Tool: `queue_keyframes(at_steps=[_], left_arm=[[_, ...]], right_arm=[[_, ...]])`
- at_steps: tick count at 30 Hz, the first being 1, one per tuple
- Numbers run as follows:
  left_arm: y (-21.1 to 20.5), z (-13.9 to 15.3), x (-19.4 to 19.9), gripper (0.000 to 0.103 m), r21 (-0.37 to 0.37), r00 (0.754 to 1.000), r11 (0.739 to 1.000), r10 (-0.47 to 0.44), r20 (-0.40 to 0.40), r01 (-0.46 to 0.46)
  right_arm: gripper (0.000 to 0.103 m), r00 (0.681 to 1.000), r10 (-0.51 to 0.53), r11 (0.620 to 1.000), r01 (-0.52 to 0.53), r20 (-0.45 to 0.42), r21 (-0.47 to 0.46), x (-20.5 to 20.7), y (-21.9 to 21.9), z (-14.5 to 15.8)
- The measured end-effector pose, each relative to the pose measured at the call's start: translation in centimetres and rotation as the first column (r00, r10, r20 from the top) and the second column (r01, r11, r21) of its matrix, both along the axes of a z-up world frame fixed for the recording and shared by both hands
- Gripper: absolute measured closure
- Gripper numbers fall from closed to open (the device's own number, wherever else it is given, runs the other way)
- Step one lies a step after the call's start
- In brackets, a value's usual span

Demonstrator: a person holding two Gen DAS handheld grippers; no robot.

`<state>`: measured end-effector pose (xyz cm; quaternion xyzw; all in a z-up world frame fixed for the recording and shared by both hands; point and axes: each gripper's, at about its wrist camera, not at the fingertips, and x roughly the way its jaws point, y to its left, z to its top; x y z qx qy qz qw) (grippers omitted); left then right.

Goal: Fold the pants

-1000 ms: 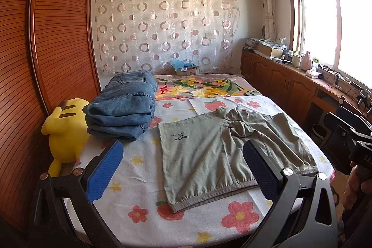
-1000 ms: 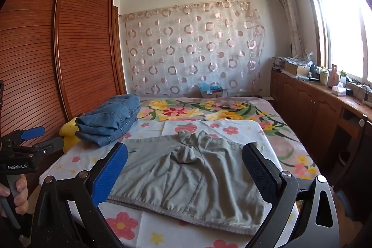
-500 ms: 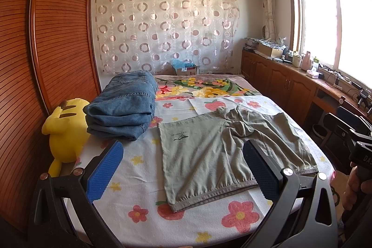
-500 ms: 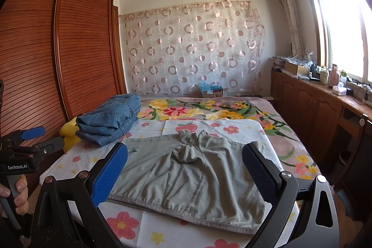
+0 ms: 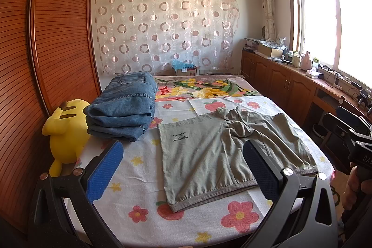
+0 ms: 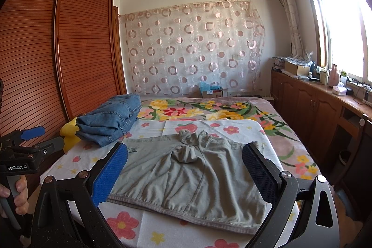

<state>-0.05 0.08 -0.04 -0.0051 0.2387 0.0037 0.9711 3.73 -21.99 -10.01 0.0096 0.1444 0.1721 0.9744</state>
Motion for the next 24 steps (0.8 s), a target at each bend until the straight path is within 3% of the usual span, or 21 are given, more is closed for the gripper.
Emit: queue_keyframes(at_steps=[24], left_arm=[[-0.26,0.12,-0.04,0.000,0.006,1.000,1.000,0.003,0.004,-0.003]], right_arm=[[0.004,1.000,-0.001,1.000,0.001,0.004,0.001,0.00,0.05,0.10]])
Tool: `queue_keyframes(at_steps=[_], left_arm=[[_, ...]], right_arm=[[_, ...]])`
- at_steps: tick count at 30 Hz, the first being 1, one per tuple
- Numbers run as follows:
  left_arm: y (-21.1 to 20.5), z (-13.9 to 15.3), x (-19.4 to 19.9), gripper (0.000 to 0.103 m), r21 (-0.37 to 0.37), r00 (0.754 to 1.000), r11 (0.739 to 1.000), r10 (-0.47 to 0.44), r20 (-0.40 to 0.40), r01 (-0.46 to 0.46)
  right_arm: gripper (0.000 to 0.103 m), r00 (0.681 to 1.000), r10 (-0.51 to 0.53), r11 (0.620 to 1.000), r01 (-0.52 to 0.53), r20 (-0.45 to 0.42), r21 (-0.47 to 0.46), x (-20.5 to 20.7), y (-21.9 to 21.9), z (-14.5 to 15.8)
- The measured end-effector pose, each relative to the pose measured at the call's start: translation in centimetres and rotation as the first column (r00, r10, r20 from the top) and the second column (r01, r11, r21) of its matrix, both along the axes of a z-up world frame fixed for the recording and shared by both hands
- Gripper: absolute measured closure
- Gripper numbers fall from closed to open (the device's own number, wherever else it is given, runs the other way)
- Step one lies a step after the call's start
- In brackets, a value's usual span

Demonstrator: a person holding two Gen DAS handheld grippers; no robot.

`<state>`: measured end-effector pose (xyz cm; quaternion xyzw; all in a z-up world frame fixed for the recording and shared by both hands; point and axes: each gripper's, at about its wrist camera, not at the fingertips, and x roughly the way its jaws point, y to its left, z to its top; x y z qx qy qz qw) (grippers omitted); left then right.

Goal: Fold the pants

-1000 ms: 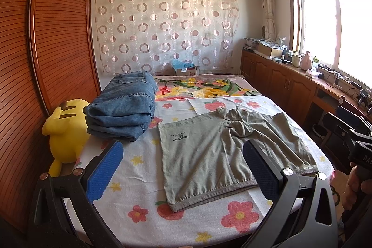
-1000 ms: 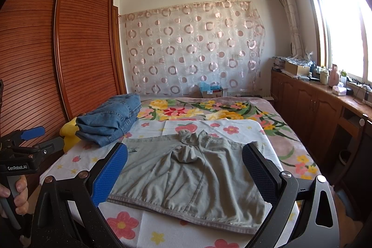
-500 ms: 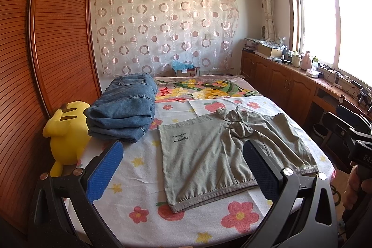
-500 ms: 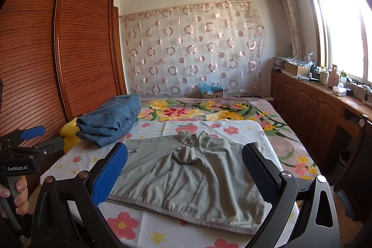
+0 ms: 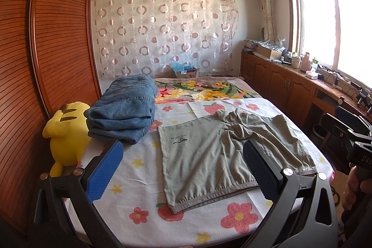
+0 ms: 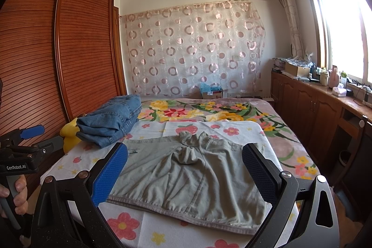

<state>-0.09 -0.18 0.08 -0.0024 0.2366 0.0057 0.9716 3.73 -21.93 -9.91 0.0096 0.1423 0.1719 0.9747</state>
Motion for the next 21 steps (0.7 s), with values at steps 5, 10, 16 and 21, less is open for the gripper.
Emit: queue_keyframes(at_steps=[5,10,16,21], left_arm=[[0.0,0.0,0.0,0.000,0.000,1.000,1.000,0.000,0.001,0.000],[0.0,0.0,0.0,0.000,0.000,1.000,1.000,-0.001,0.001,0.001],[-0.1,0.1,-0.2,0.000,-0.001,1.000,1.000,0.007,0.009,-0.007],[-1.2,0.9,0.4,0.000,-0.002,1.000,1.000,-0.004,-0.006,0.004]], right_arm=[[0.004,1.000,0.001,1.000,-0.001,0.000,0.000,0.0,0.0,0.0],[0.004,1.000,0.000,1.000,0.000,0.002,0.000,0.0,0.1,0.1],[0.004,1.000,-0.001,1.000,0.001,0.001,0.001,0.0,0.1,0.0],[0.004,1.000,-0.005,1.000,0.005,-0.008,0.003,0.6,-0.5,-0.5]])
